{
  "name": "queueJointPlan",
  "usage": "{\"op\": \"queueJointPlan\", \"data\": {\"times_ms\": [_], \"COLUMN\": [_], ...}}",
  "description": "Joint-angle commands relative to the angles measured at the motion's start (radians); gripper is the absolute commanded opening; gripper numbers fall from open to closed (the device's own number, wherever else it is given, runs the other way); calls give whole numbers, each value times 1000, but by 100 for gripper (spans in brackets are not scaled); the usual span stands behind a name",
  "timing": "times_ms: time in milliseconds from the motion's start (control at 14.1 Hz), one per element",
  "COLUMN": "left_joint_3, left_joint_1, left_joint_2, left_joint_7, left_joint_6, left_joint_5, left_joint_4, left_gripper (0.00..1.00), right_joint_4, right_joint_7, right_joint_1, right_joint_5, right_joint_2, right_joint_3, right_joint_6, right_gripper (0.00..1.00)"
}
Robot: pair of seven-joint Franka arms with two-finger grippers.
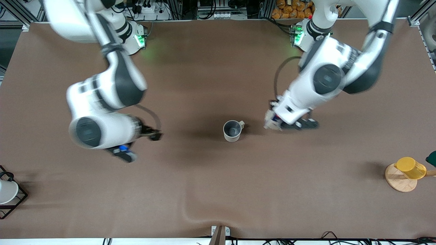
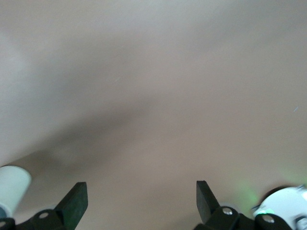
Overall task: Place milk next to cup
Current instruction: 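Set the mug down mid-table with the right gripper and release it, then lift the milk carton with the left gripper while the right gripper withdraws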
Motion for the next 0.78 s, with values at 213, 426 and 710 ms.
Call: {"op": "queueJointPlan", "data": {"times_ms": [213, 426, 710], "left_joint_3": [-91, -90, -86], "left_joint_1": [-214, -243, -243], "left_joint_2": [77, 139, 209], "left_joint_7": [-321, -379, -400], "left_joint_6": [-38, 3, 89], "left_joint_5": [8, 14, 69], "left_joint_4": [101, 107, 107], "left_gripper": [0, 0, 0], "right_joint_4": [-71, -72, -74], "right_joint_7": [-404, -622, -813], "right_joint_1": [-178, -221, -275], "right_joint_5": [-27, -52, -66], "right_joint_2": [-26, -30, -33], "right_joint_3": [19, 18, 18], "right_joint_6": [7, 64, 89], "right_gripper": [100, 100, 100]}}
